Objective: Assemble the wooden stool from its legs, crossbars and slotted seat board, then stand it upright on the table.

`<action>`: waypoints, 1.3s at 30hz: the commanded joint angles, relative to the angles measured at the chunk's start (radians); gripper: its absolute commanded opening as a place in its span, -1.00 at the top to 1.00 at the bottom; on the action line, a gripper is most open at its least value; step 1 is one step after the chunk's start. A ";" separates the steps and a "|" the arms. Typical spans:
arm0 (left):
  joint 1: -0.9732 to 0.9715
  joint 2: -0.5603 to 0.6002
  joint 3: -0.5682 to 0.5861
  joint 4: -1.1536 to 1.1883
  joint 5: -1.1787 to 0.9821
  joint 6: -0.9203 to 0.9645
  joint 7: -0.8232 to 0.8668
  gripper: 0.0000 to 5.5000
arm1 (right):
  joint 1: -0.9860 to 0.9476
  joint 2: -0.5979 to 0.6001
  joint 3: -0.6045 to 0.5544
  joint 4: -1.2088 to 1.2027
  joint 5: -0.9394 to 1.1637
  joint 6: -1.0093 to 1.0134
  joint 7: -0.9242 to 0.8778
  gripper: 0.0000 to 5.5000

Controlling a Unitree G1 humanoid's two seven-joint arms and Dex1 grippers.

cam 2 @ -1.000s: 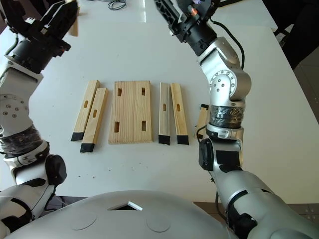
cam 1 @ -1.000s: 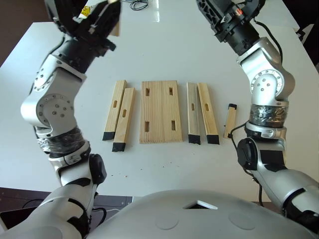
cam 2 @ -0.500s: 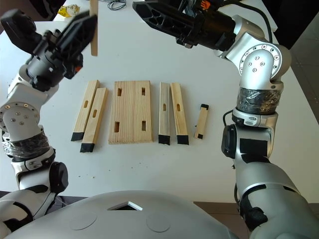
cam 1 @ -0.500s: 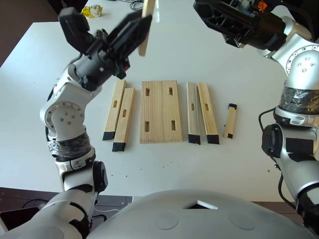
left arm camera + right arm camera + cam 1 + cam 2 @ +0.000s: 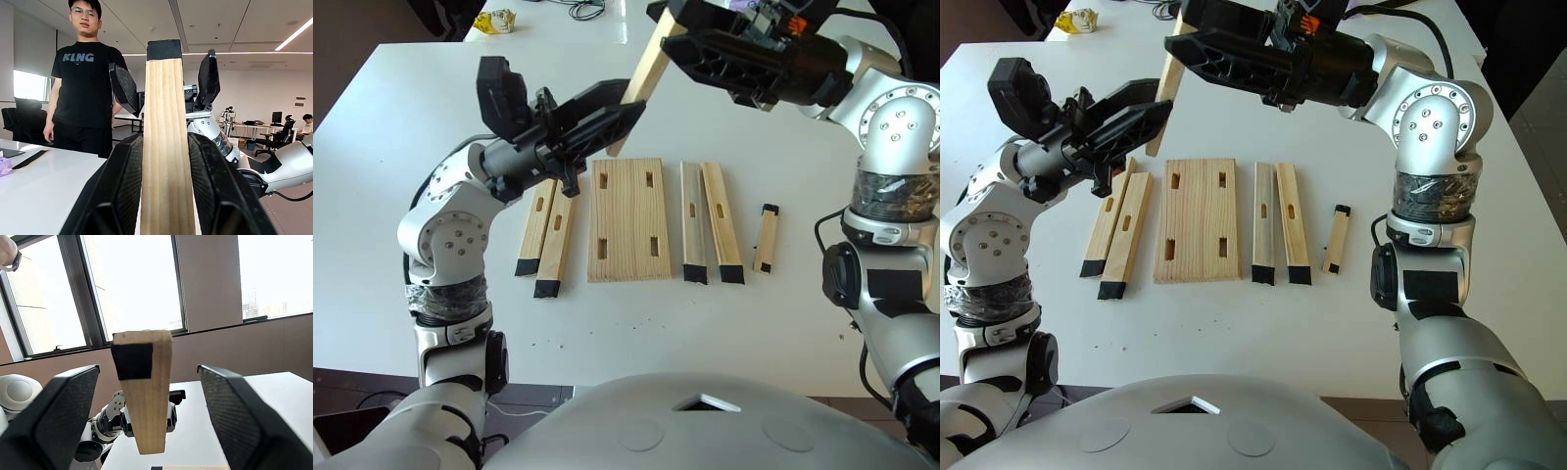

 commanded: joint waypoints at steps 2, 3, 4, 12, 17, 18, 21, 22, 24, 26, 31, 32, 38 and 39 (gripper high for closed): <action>-0.001 0.022 -0.015 -0.008 0.008 0.000 -0.002 0.52 | 0.013 -0.007 0.014 -0.036 0.017 0.021 0.009 -0.28; 0.000 0.024 -0.015 -0.008 0.006 0.000 -0.002 0.52 | 0.018 -0.010 0.018 -0.042 0.014 0.020 0.014 -0.25; 0.000 0.026 -0.013 -0.008 0.004 0.001 -0.002 0.52 | 0.022 -0.011 0.020 -0.046 0.012 0.021 0.015 -0.18; 0.012 0.045 -0.017 -0.001 0.011 -0.005 -0.016 0.52 | 0.036 -0.010 -0.001 -0.057 0.042 0.057 -0.002 0.24; 0.019 0.051 -0.013 -0.001 0.012 -0.006 -0.026 0.52 | 0.036 -0.002 -0.013 -0.053 0.055 0.070 -0.037 0.49; 0.019 0.052 -0.014 0.001 0.013 -0.007 -0.027 0.52 | 0.038 0.000 -0.015 -0.055 0.058 0.071 -0.043 0.50; 0.016 0.052 -0.016 0.008 0.017 -0.009 -0.030 0.52 | 0.043 0.004 -0.019 -0.059 0.063 0.070 -0.055 0.50; 0.015 0.052 -0.017 0.011 0.019 -0.011 -0.029 0.52 | 0.045 0.005 -0.020 -0.061 0.064 0.069 -0.058 0.50; 0.009 0.049 -0.018 0.015 0.025 -0.016 -0.023 0.52 | 0.052 0.009 -0.022 -0.069 0.067 0.067 -0.064 0.50; -0.006 0.039 -0.018 0.029 0.045 -0.027 0.006 0.52 | 0.060 0.012 -0.024 -0.076 0.068 0.063 -0.069 0.50; -0.018 0.050 -0.023 0.045 0.019 0.025 0.023 0.32 | 0.082 0.016 -0.015 -0.086 0.044 0.031 -0.084 0.51; -0.016 0.053 -0.025 0.048 0.016 0.033 0.021 0.26 | 0.085 0.014 -0.011 -0.086 0.035 0.023 -0.081 0.52; -0.014 0.064 0.002 0.047 0.023 0.024 0.033 -0.05 | 0.080 -0.001 -0.004 -0.064 0.006 -0.024 -0.069 0.52; -0.009 0.075 0.014 0.043 0.016 0.024 0.024 -0.05 | 0.081 -0.011 0.004 -0.056 -0.018 -0.046 -0.059 0.52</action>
